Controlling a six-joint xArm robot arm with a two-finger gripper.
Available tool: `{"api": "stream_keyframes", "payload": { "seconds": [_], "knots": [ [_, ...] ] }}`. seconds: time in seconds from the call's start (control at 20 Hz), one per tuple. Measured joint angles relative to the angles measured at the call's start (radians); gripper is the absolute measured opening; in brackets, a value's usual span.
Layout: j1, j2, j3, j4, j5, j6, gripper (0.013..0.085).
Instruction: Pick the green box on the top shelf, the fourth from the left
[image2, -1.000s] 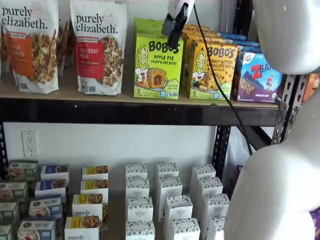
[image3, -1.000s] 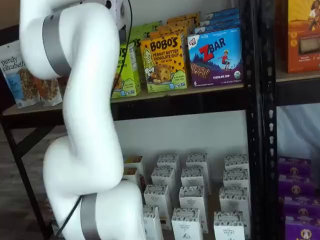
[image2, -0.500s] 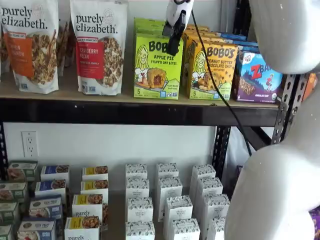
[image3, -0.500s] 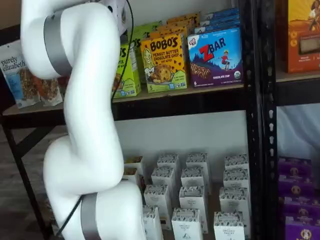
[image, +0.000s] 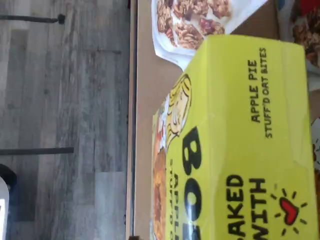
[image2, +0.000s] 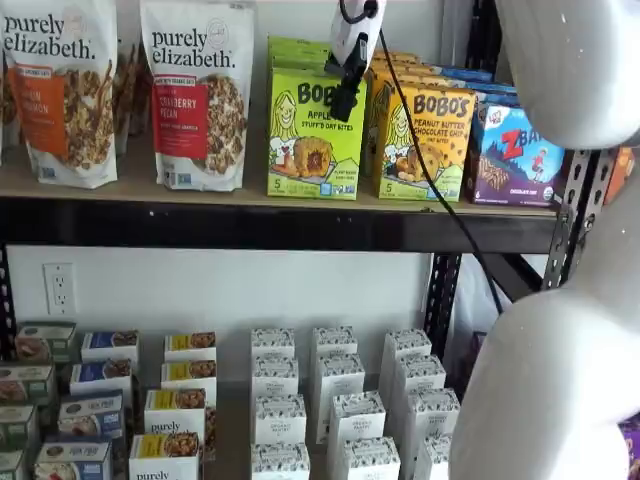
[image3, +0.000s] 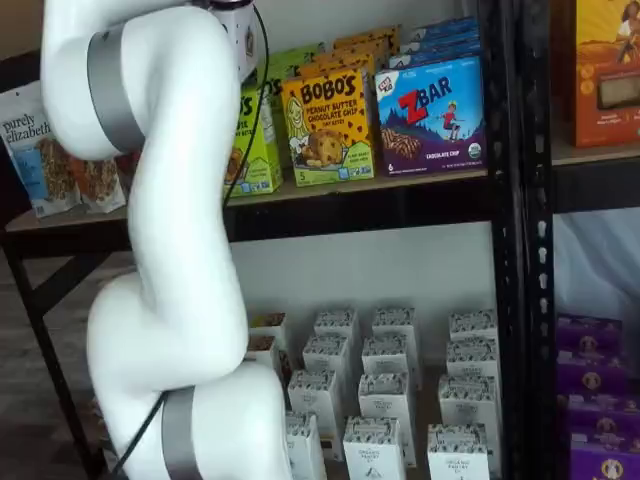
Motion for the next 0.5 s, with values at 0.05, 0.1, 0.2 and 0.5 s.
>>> {"api": "stream_keyframes", "payload": {
  "seconds": [0.05, 0.1, 0.2, 0.5],
  "knots": [
    [0.0, 0.0, 0.002, -0.002, -0.002, 0.0, 0.085],
    [0.0, -0.001, 0.005, -0.003, -0.005, -0.001, 0.081],
    [-0.002, -0.002, 0.008, -0.002, -0.009, -0.003, 0.077],
    [-0.01, 0.0, 0.006, 0.01, -0.009, -0.01, 0.065]
  ]
}}
